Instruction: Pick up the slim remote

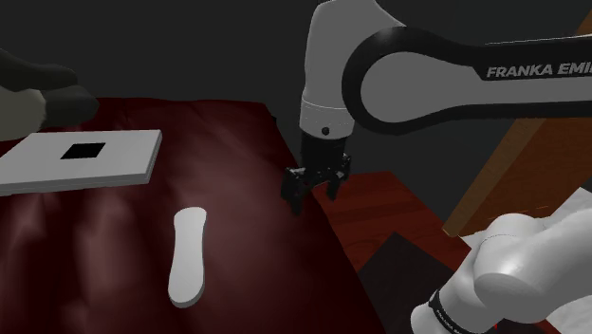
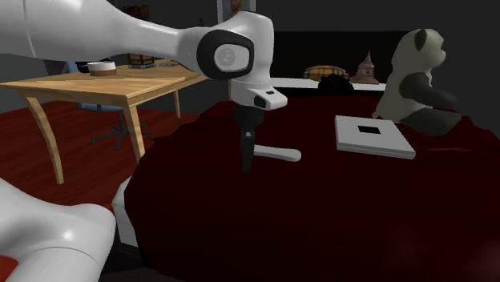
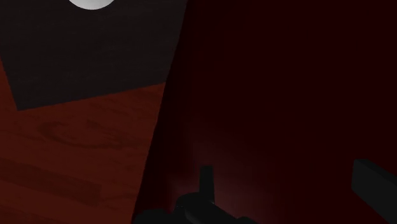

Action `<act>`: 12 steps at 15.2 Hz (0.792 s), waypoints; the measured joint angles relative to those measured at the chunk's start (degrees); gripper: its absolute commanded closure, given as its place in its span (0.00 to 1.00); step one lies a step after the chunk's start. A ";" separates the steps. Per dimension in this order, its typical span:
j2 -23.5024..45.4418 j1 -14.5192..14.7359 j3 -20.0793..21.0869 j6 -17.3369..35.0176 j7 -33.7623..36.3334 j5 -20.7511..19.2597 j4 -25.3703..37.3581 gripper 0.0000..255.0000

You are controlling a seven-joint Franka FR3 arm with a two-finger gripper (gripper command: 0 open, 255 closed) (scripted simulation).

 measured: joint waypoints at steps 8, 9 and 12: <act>17.26 -2.58 11.85 6.52 18.17 -6.06 12.28 0.00; 20.04 -2.74 13.29 6.87 20.92 -7.79 14.46 0.00; 28.38 -2.19 16.61 7.53 29.29 -13.80 20.71 0.00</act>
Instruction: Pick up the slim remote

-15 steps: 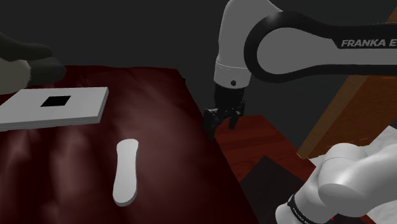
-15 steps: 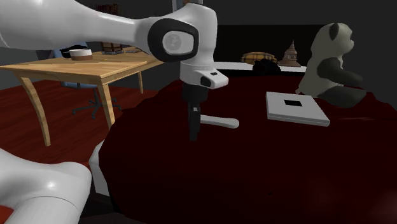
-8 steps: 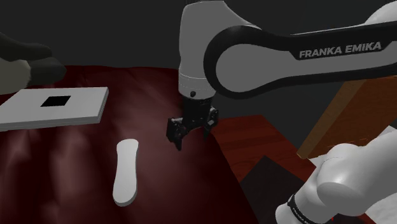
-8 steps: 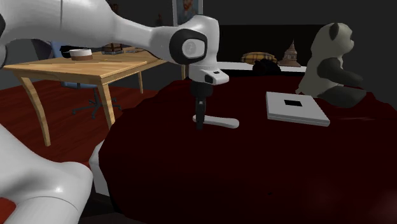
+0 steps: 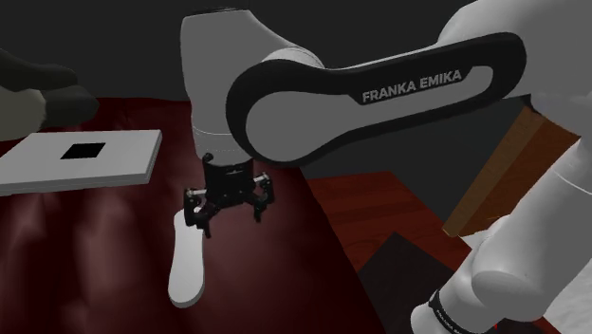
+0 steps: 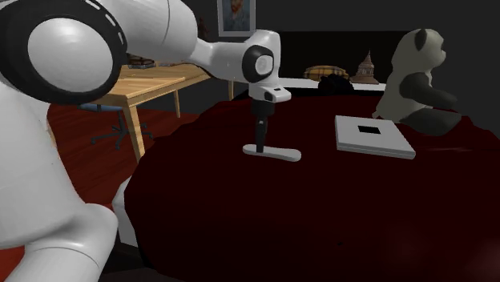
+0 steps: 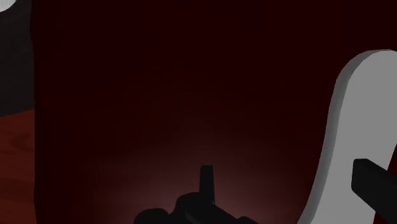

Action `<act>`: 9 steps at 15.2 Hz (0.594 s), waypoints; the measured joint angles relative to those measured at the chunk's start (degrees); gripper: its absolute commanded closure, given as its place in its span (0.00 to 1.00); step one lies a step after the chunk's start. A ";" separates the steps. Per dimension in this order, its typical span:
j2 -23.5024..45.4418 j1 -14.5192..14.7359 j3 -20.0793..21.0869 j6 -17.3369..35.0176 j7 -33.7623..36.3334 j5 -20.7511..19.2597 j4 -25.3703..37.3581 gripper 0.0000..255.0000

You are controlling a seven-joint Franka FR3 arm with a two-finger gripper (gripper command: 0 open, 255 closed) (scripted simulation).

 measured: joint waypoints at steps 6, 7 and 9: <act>17.03 6.55 0.77 -1.99 14.32 -13.33 14.47 0.00; 18.98 7.65 0.38 -2.15 15.61 -14.75 16.11 0.00; 20.58 8.48 -0.06 -1.16 16.75 -15.96 16.28 0.00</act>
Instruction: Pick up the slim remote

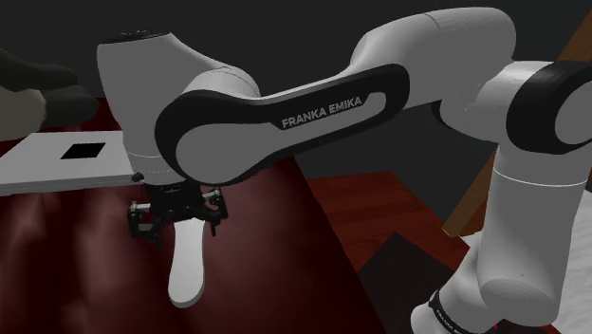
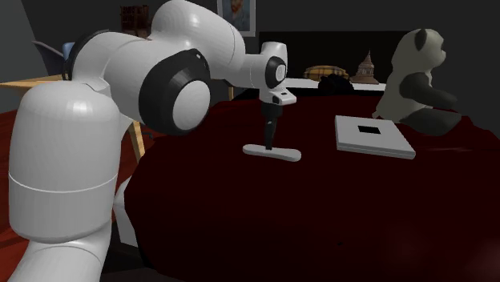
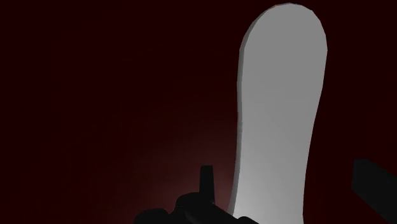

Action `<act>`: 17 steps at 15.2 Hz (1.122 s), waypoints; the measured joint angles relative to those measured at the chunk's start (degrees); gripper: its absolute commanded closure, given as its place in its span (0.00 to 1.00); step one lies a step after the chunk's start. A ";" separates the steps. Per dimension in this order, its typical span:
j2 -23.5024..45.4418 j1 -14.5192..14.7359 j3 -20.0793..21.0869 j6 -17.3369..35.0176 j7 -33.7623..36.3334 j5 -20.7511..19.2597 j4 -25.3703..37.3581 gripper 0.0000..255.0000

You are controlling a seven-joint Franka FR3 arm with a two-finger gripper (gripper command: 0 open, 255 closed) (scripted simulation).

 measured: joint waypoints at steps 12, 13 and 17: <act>1.59 0.35 -0.62 3.36 0.90 -1.30 -2.15 1.00; 1.59 0.35 -0.62 3.36 0.90 -1.30 -2.15 1.00; 1.45 0.30 -0.58 3.11 0.80 -1.19 -2.00 1.00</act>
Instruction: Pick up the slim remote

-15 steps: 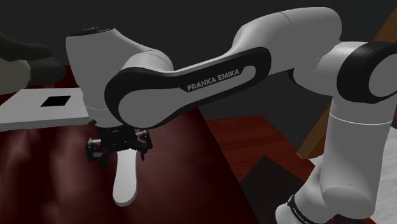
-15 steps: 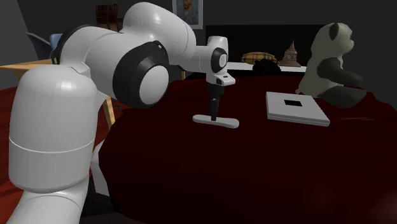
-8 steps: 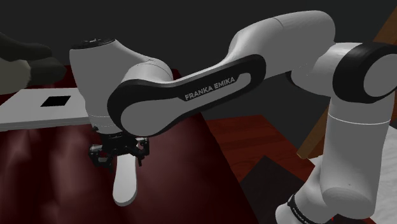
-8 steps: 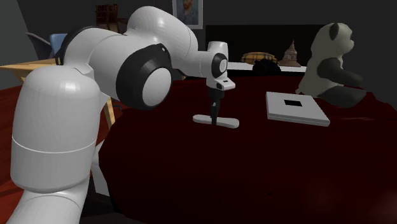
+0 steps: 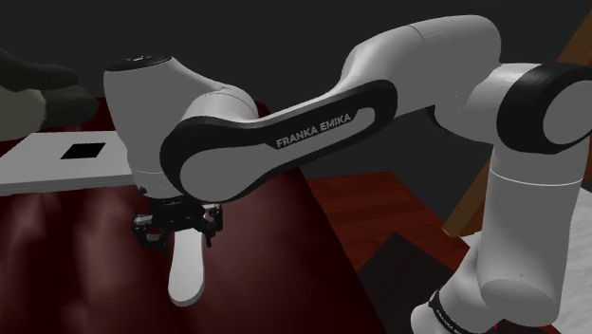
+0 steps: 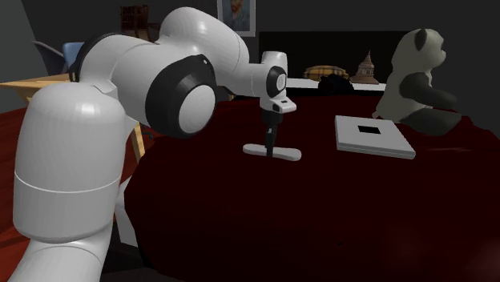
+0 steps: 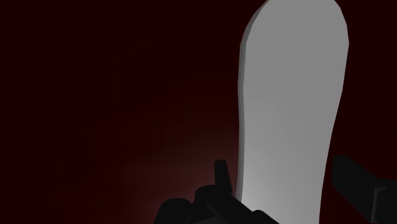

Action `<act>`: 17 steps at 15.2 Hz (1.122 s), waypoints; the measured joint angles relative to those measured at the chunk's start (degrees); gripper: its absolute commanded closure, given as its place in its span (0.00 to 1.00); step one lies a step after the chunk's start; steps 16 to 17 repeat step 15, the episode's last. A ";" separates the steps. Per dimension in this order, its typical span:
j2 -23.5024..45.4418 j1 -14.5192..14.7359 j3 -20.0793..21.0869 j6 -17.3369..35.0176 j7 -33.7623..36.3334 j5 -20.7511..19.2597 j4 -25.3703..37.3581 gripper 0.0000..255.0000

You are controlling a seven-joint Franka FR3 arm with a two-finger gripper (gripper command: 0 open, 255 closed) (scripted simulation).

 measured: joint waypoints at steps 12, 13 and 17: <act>-1.30 0.56 0.75 -8.15 -0.94 1.31 7.29 1.00; -1.46 0.53 0.80 -8.88 -1.13 1.45 7.91 1.00; -1.43 0.69 0.83 -10.21 -1.27 1.48 9.31 1.00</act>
